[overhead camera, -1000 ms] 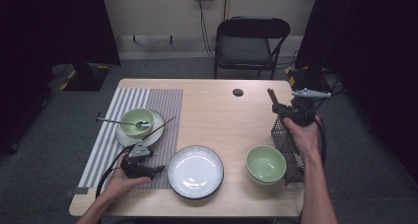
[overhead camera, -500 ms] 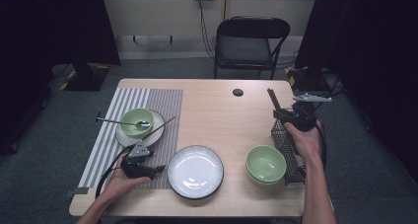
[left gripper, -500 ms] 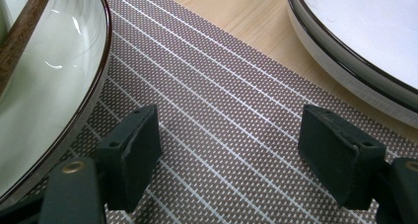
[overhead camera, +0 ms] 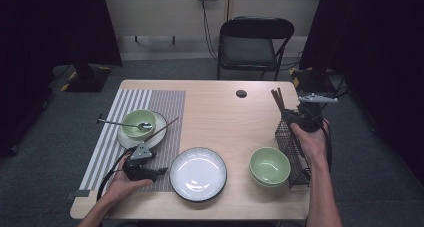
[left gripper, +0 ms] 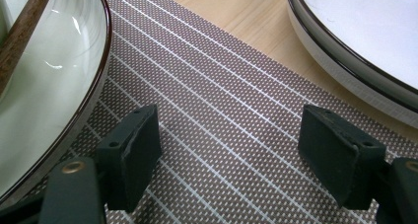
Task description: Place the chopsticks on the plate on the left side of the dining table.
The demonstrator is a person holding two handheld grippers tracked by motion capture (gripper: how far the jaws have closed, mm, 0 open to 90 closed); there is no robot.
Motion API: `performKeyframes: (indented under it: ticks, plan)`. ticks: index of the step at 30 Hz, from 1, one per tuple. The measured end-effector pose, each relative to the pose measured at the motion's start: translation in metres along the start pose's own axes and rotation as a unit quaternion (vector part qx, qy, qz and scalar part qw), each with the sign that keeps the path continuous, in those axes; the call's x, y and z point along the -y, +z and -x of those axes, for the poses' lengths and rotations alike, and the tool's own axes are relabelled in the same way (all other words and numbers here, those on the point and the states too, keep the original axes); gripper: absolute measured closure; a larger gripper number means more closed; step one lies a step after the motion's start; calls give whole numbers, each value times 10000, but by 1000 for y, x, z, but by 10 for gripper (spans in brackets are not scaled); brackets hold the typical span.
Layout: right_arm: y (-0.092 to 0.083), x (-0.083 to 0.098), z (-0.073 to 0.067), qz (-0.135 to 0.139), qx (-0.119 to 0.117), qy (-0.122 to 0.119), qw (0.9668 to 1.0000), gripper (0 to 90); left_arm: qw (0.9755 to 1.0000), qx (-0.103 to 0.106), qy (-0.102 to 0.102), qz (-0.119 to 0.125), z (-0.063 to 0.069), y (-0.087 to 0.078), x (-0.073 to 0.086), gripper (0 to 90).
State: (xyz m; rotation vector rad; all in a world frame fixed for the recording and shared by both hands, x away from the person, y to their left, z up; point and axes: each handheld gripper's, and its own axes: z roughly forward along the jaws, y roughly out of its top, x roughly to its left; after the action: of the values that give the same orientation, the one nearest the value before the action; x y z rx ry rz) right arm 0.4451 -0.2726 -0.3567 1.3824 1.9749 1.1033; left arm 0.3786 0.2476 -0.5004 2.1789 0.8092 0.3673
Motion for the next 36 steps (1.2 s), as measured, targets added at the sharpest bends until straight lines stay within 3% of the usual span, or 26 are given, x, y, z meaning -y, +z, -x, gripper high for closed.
performKeyframes:
  ticks: [7, 18, 36]
  plan:
    - [-3, -4, 3, 324, -138, 92, 9993, 834, 10000, 0, 0, 0, 0, 0, 0, 236]
    - [-12, -16, 3, 937, -205, 132, 9953, 848, 10000, -8, 3, -4, 0, 0, 0, 237]
    - [-29, -45, -13, 1320, -345, -59, 9906, 844, 9999, -11, -140, -21, 0, -1, -1, 274]
